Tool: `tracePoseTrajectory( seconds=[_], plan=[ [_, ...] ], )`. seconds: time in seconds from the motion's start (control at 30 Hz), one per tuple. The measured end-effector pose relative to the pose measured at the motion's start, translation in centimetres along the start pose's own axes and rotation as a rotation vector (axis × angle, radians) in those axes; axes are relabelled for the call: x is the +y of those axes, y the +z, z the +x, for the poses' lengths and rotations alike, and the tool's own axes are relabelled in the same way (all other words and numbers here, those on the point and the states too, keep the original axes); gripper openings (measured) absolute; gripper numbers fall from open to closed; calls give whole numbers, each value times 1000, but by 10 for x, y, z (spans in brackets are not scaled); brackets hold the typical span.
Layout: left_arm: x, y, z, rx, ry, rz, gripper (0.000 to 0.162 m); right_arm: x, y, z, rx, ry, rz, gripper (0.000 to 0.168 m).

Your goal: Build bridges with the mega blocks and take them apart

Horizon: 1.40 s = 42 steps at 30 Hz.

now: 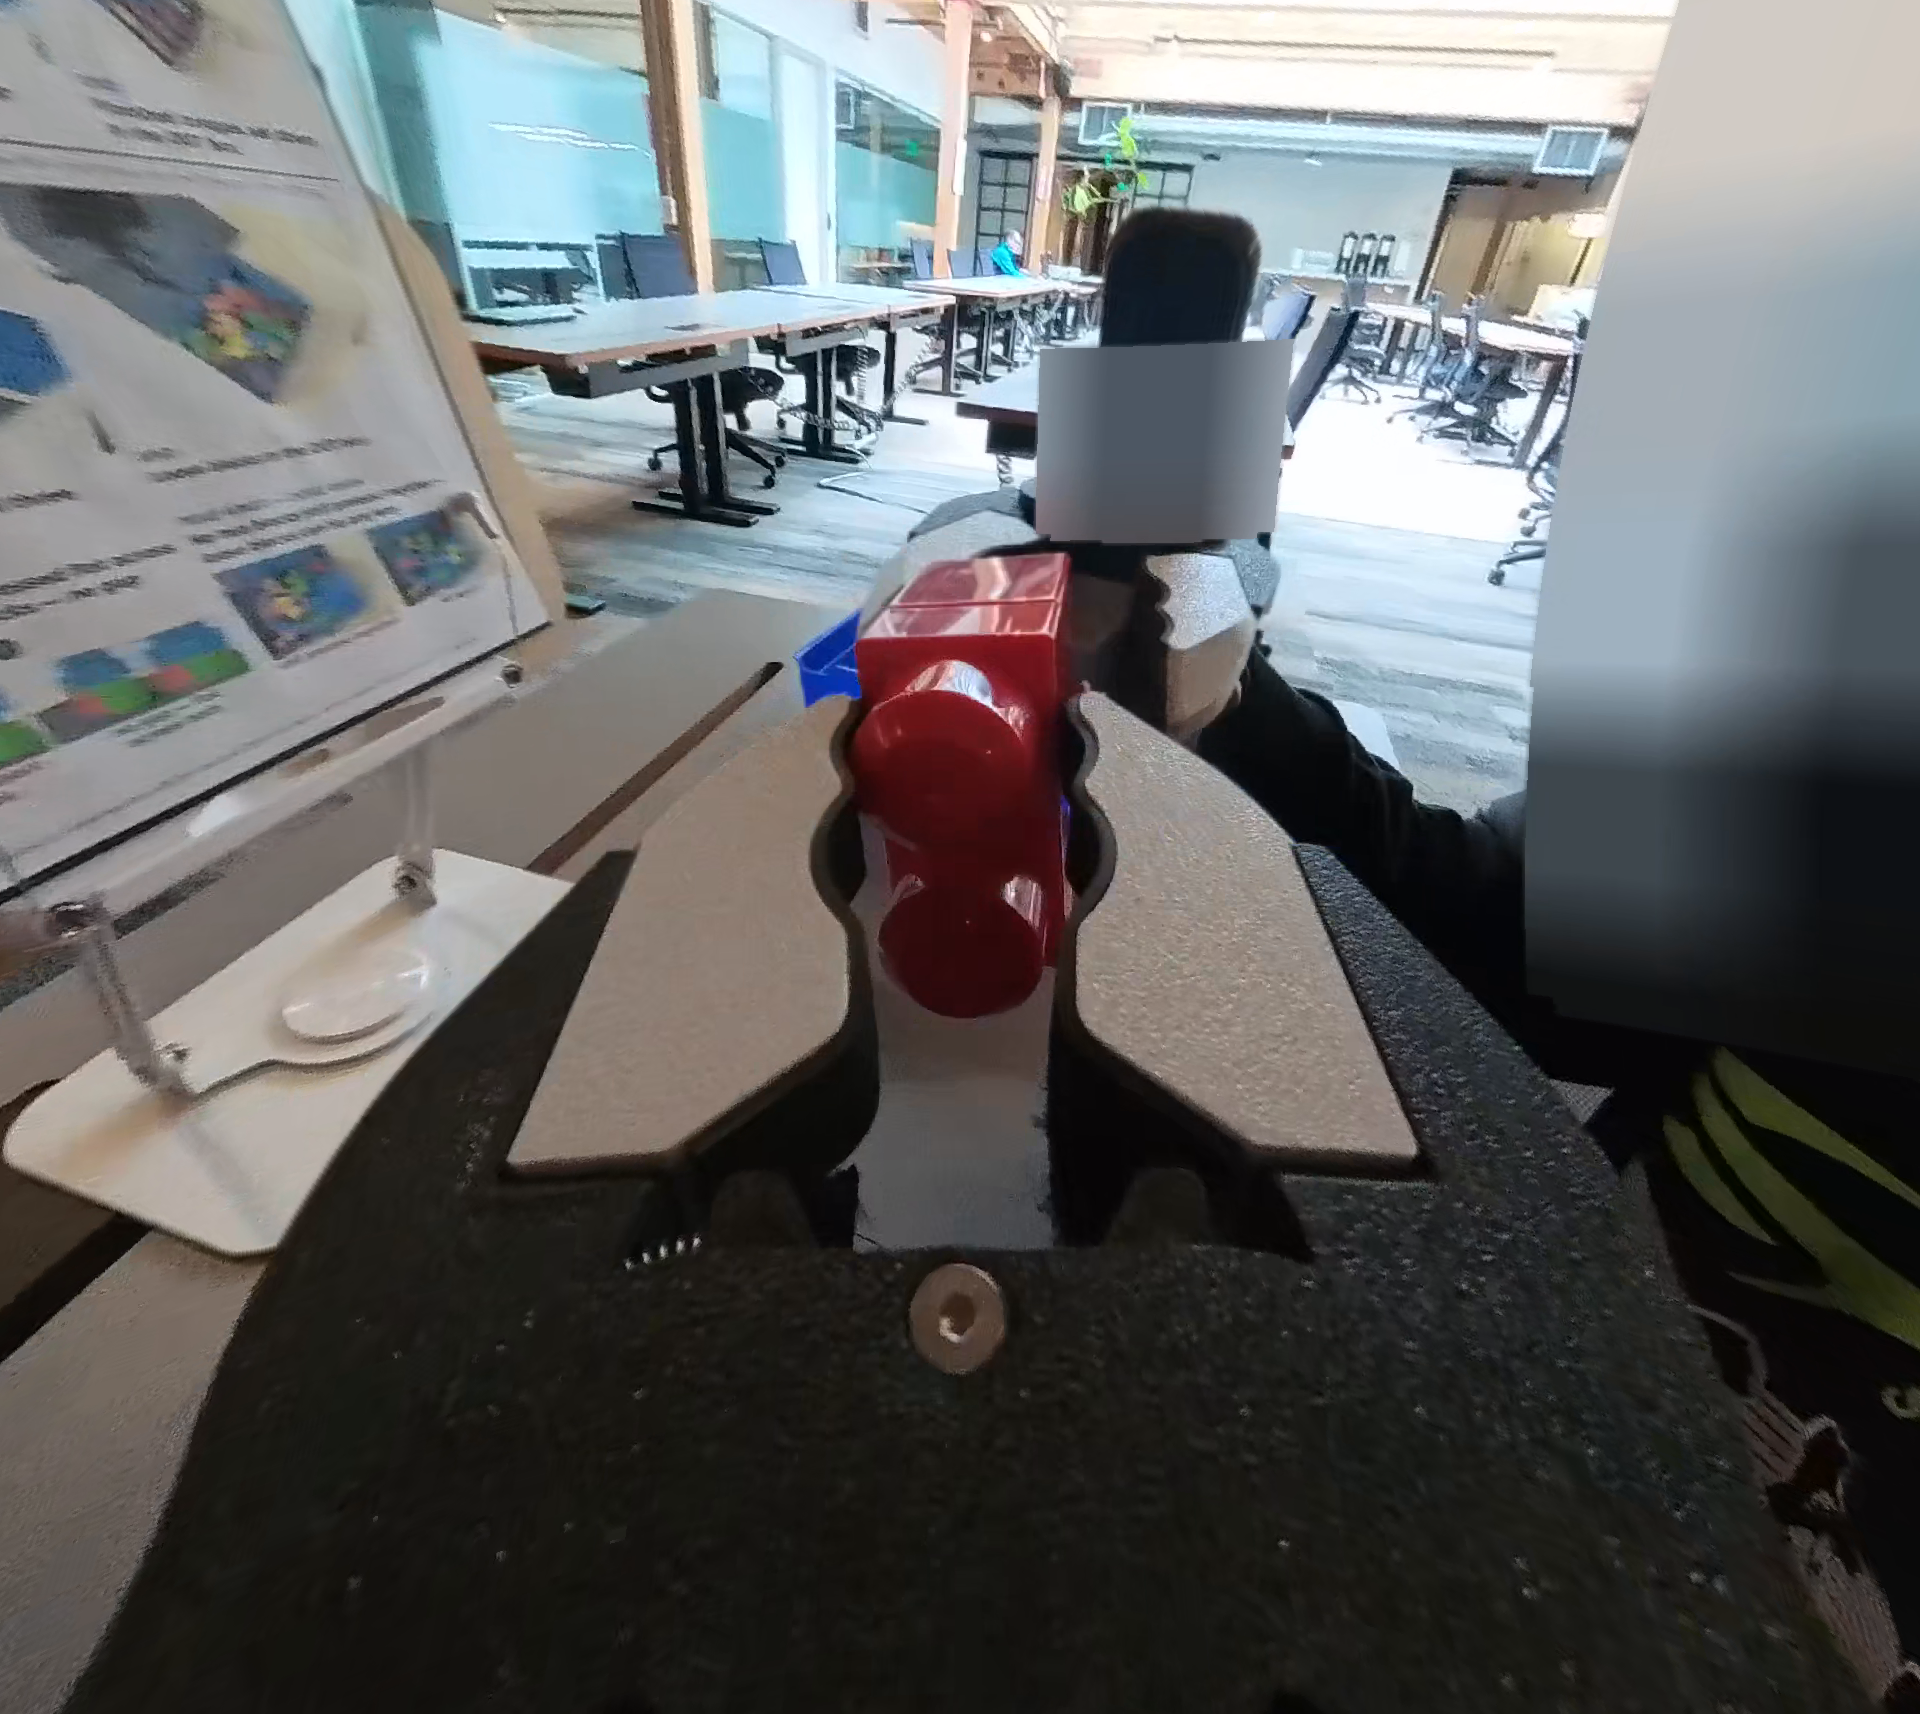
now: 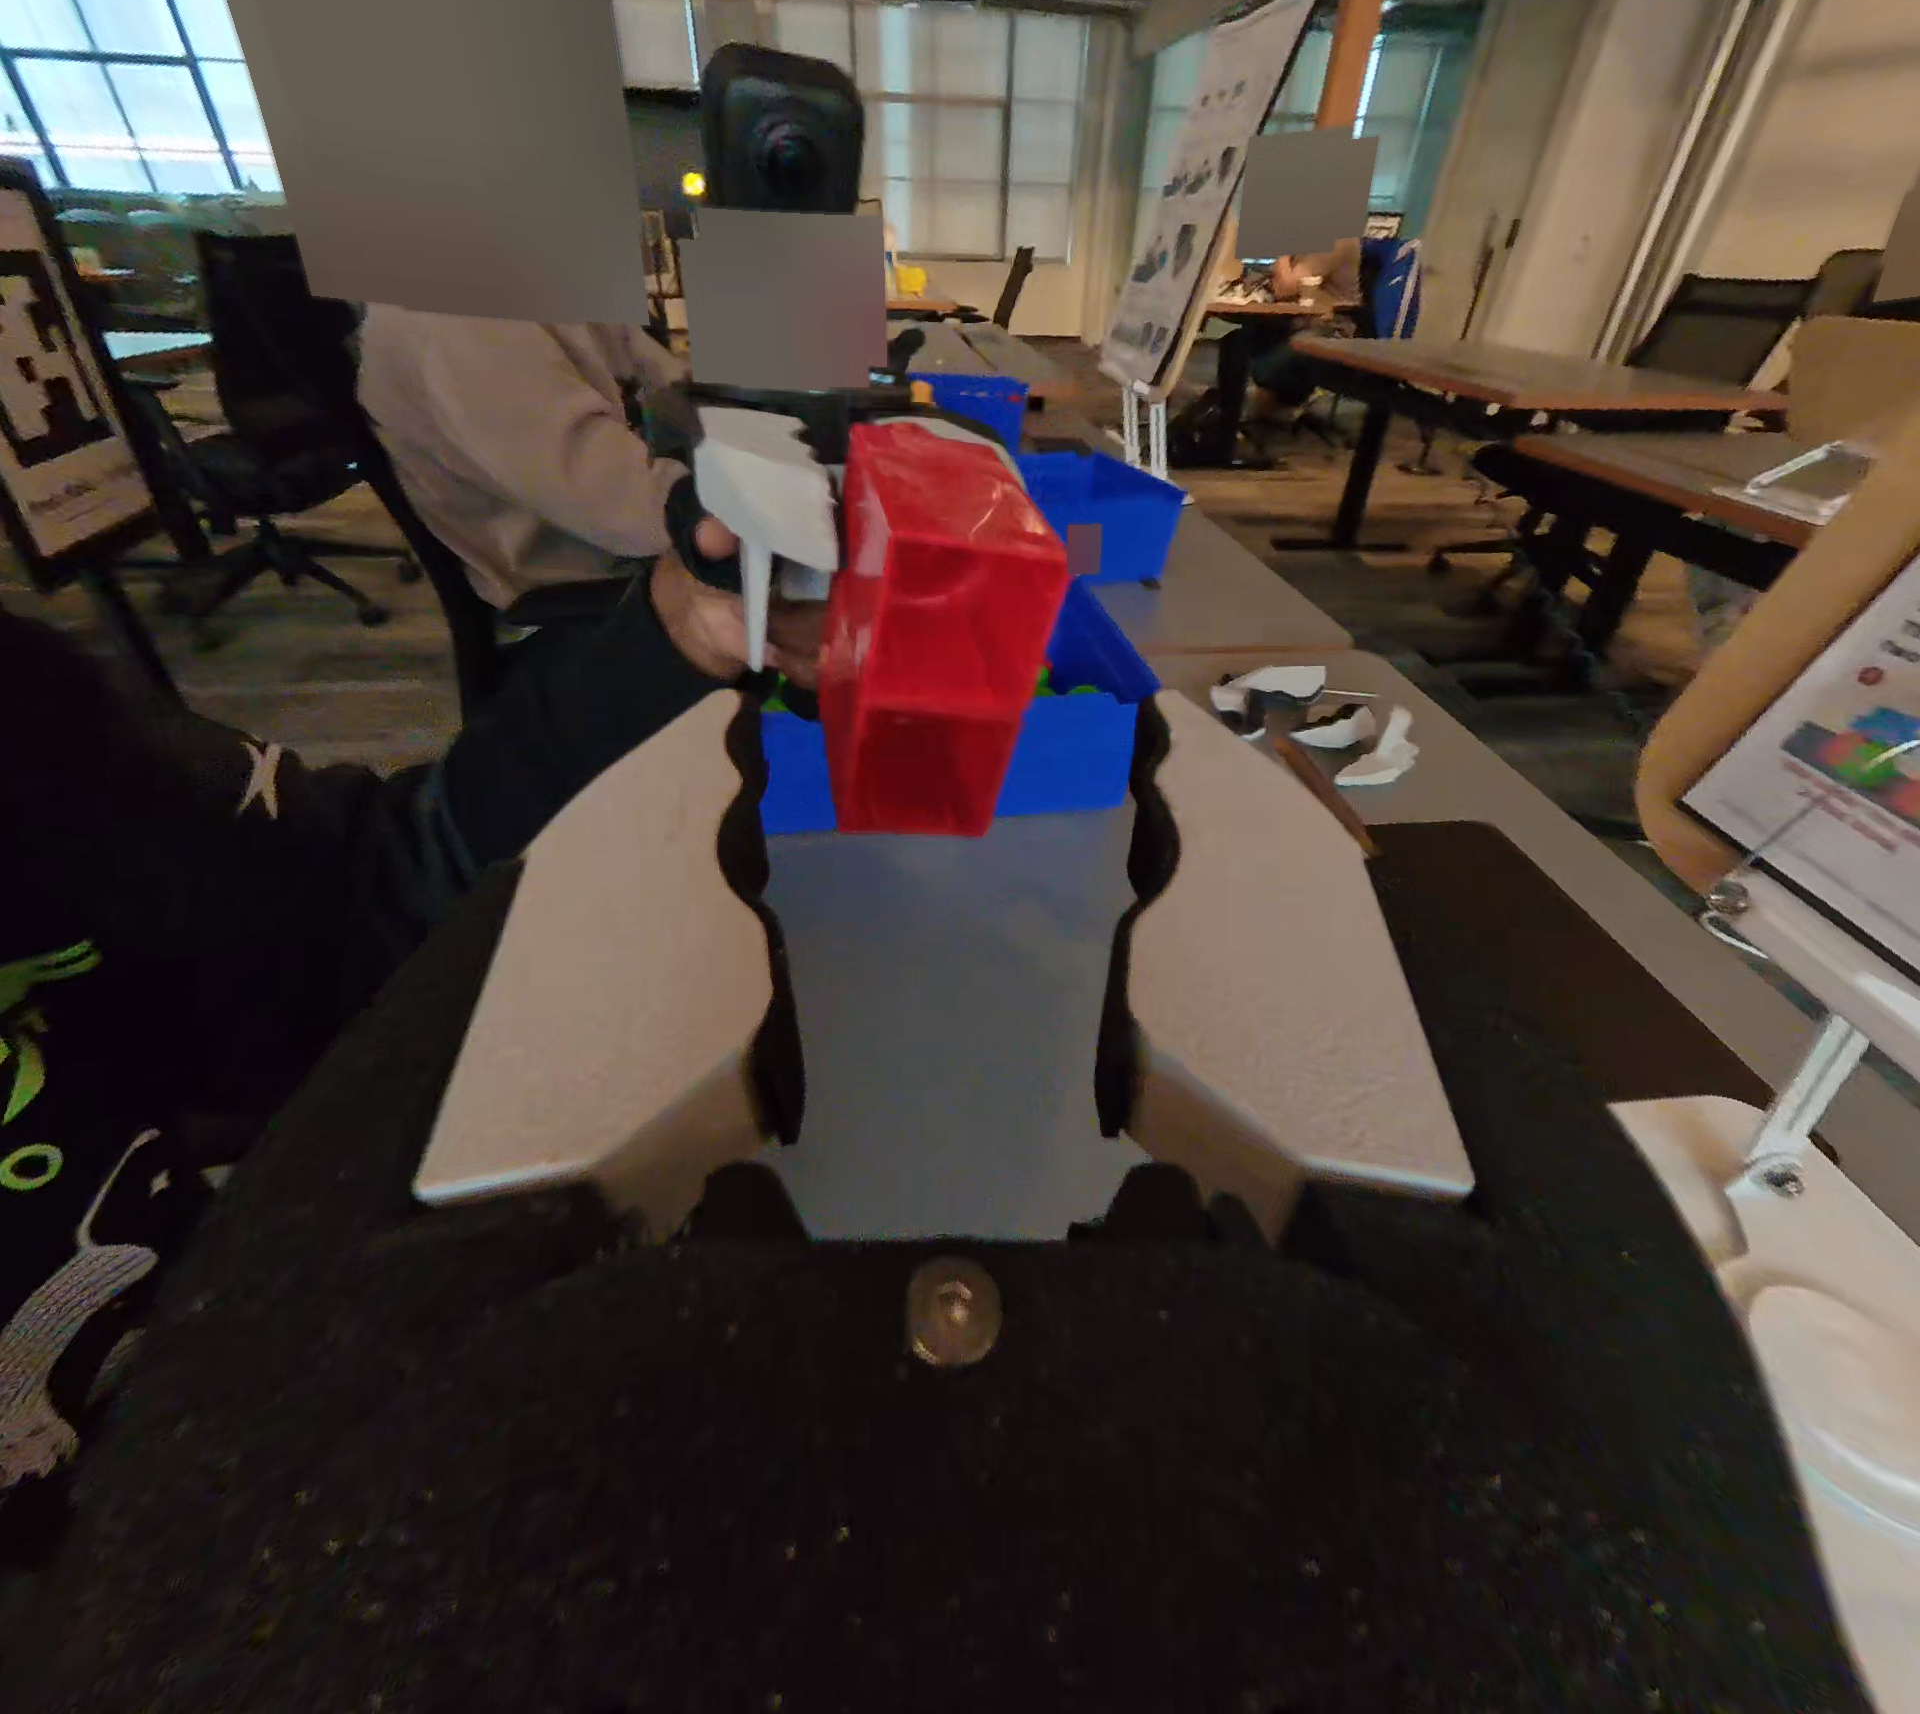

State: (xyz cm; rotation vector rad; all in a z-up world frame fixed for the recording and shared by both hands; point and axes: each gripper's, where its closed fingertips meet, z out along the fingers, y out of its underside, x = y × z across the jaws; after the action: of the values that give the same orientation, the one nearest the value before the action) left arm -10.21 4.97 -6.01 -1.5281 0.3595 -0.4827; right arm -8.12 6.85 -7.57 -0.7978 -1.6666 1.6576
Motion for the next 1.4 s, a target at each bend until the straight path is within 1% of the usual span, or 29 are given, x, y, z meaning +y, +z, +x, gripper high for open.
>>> tracePoseTrajectory(
  seconds=[0.13, 0.17, 0.2, 0.23, 0.33, 0.43, 0.5, 0.53, 0.6, 0.7, 0.73, 1.0, 1.13, 1.23, 1.4],
  plan=[
    [3, 13, 13, 60, -9, -3, 35, 9, 5, -3, -8, -12, -63, 64],
    [3, 14, 14, 64, -6, -8, 35, 11, 6, -5, -25, -15, -69, 59],
    [5, 15, 13, 54, 1, -15, 35, 12, 5, -10, -50, -17, -75, 47],
    [5, 15, 13, 47, 7, -18, 35, 11, 5, -10, -52, -27, -73, 41],
    [7, 13, 17, 95, -18, -34, 35, 5, 4, -16, -83, -54, -29, 37],
    [10, 11, 18, 128, -41, -40, 37, 3, 5, -17, -91, -37, -18, 36],
    [15, 11, 18, 134, -41, -71, 49, -1, 4, -18, -111, -16, 16, 36],
    [17, 11, 18, 133, -36, -83, 52, -2, 4, -16, -112, -3, 33, 36],
    [17, 10, 20, 144, -19, -80, 49, -1, 4, -16, -126, 9, 38, 36],
    [14, 8, 22, 154, -6, -68, 35, 0, 3, -17, -153, 20, 43, 36],
    [16, 7, 23, 158, -3, -76, 34, -1, 3, -19, -164, 25, 48, 36],
    [14, 9, 23, 144, 8, -81, 33, -2, 1, -19, -156, 12, 46, 36],
    [19, 12, 23, 129, 29, -107, 33, -2, 1, -18, -142, 10, 45, 40],
    [20, 14, 24, 143, 21, -105, 33, 3, 4, -20, -157, 10, 22, 38],
    [20, 13, 26, 144, 38, -110, 33, 0, 5, -22, -172, 9, 44, 36]
  ],
)
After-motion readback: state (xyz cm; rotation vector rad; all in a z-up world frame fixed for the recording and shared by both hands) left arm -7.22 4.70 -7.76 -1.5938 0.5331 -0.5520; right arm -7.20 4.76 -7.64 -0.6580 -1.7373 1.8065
